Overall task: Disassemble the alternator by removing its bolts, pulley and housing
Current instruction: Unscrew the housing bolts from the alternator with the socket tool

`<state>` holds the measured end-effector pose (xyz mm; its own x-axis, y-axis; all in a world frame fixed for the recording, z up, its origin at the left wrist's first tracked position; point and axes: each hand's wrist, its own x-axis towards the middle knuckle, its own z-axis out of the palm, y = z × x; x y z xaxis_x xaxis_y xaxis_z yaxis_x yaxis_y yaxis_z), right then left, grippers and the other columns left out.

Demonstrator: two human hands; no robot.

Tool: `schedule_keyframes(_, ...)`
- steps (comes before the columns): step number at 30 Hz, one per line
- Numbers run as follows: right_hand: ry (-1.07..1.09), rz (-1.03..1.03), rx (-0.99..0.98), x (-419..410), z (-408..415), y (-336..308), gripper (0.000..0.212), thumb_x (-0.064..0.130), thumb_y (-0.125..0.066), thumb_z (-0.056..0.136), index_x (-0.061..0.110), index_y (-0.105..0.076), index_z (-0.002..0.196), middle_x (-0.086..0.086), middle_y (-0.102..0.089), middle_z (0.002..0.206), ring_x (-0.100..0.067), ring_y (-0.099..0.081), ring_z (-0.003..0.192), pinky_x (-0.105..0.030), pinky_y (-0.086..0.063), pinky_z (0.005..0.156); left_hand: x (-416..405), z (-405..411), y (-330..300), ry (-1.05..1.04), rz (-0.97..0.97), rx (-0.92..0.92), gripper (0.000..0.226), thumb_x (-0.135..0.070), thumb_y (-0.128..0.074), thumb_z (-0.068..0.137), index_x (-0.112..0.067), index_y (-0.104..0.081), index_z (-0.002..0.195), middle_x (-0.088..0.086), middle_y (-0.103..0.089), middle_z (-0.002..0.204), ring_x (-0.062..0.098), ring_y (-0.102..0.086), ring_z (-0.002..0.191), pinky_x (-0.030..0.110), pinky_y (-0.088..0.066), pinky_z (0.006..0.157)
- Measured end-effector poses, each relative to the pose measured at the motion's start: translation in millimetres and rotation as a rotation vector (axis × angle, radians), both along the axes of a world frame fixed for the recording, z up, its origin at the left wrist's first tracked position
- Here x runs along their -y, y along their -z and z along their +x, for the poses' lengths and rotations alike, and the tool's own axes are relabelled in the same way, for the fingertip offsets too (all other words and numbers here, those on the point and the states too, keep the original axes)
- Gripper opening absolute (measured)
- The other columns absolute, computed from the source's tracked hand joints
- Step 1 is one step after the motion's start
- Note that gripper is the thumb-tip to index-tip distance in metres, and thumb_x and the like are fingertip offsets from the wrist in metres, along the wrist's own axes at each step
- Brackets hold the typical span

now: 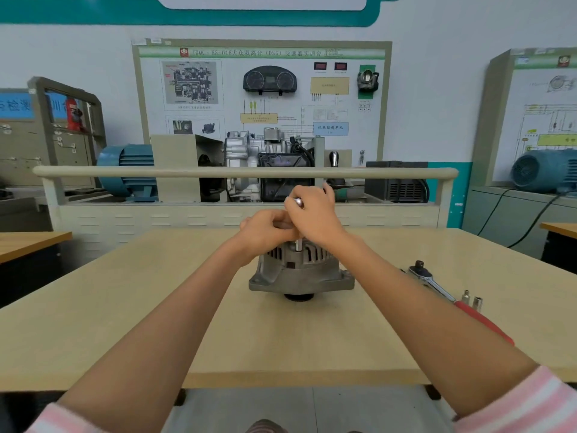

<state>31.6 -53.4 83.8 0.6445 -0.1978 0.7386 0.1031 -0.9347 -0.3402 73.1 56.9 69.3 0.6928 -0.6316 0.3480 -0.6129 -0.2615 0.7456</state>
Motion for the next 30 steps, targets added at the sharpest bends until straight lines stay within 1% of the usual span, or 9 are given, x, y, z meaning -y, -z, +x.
schedule_keyframes(3,-0.283,0.297,-0.029,-2.3,0.6,-5.4,0.035,0.005,-0.041,0.09,0.012,-0.047,0.056,0.001,-0.048,0.061,-0.017,-0.053,0.072,-0.038,-0.007,0.118,1.2,1.3,0.0,-0.006,0.003,-0.022,0.01,-0.022,-0.072,0.084,-0.015,-0.071,0.09,0.006,-0.073,0.093,0.023,-0.062,0.108,0.049,-0.033,0.11)
schedule_keyframes(7,-0.426,0.555,-0.021,-7.0,7.0,-7.5,0.038,0.004,-0.04,0.086,0.01,-0.05,0.05,-0.011,-0.058,0.071,-0.032,-0.058,0.1,-0.039,-0.041,0.092,0.1,2.8,-1.0,0.01,0.01,-0.038,0.018,-0.022,-0.072,0.083,-0.007,-0.073,0.093,0.012,-0.074,0.095,0.021,-0.064,0.105,0.049,-0.031,0.111)
schedule_keyframes(14,-0.512,0.848,0.08,-12.5,17.4,-11.6,0.047,0.01,-0.036,0.092,0.012,-0.04,0.045,-0.009,-0.041,0.05,-0.018,-0.049,0.063,-0.007,-0.043,0.057,6.2,3.1,1.2,-0.075,-0.032,-0.038,0.01,-0.021,-0.077,0.079,-0.018,-0.068,0.082,0.008,-0.074,0.089,0.025,-0.061,0.109,0.047,-0.037,0.107)
schedule_keyframes(17,-0.42,0.725,0.098,-12.5,15.9,-7.1,0.047,0.012,-0.038,0.094,0.011,-0.038,0.047,-0.002,-0.041,0.049,-0.015,-0.043,0.058,-0.022,-0.042,0.065,4.9,2.3,0.1,-0.065,-0.003,-0.018,0.01,-0.016,-0.075,0.081,-0.019,-0.066,0.078,0.005,-0.072,0.084,0.024,-0.063,0.106,0.046,-0.037,0.107)
schedule_keyframes(19,-0.267,0.409,0.159,-14.3,11.5,-1.6,0.045,0.013,-0.041,0.094,0.012,-0.037,0.05,-0.002,-0.04,0.051,-0.016,-0.039,0.056,-0.032,-0.036,0.065,3.9,-0.5,0.4,-0.073,-0.004,0.014,0.011,-0.012,-0.07,0.083,-0.019,-0.065,0.077,0.003,-0.07,0.081,0.025,-0.062,0.104,0.047,-0.038,0.106)
schedule_keyframes(22,0.274,-0.152,0.18,-21.9,9.3,7.7,0.027,0.025,-0.042,0.092,0.01,-0.058,0.077,-0.009,-0.058,0.076,-0.025,-0.052,0.077,-0.039,-0.035,0.081,6.5,-5.8,0.4,-0.202,0.052,0.129,0.015,-0.007,-0.05,0.091,-0.018,-0.061,0.09,-0.002,-0.056,0.076,0.026,-0.051,0.095,0.036,-0.035,0.098)
schedule_keyframes(25,0.567,-0.262,0.024,-27.2,3.9,6.4,0.033,0.033,-0.036,0.093,0.007,-0.054,0.105,-0.014,-0.06,0.103,-0.03,-0.054,0.094,-0.04,-0.031,0.084,9.1,-9.1,-1.6,-0.257,0.15,0.207,0.029,-0.005,-0.034,0.096,-0.024,-0.047,0.078,-0.006,-0.042,0.07,0.019,-0.035,0.087,0.03,-0.024,0.079)
schedule_keyframes(27,0.541,-0.3,-0.022,-26.1,1.5,5.5,0.032,0.03,-0.034,0.094,0.007,-0.051,0.109,-0.014,-0.058,0.109,-0.03,-0.053,0.098,-0.039,-0.032,0.084,8.6,-9.6,-3.6,-0.249,0.171,0.195,0.033,-0.005,-0.035,0.096,-0.025,-0.04,0.07,-0.007,-0.041,0.07,0.018,-0.034,0.087,0.03,-0.025,0.079)
schedule_keyframes(30,0.448,-0.283,-0.007,-26.2,-1.9,4.8,0.031,0.03,-0.037,0.093,0.007,-0.052,0.108,-0.013,-0.057,0.11,-0.03,-0.051,0.101,-0.04,-0.031,0.088,7.8,-9.9,-2.9,-0.243,0.169,0.22,0.029,-0.005,-0.033,0.096,-0.027,-0.043,0.078,-0.007,-0.041,0.073,0.016,-0.033,0.087,0.029,-0.025,0.079)
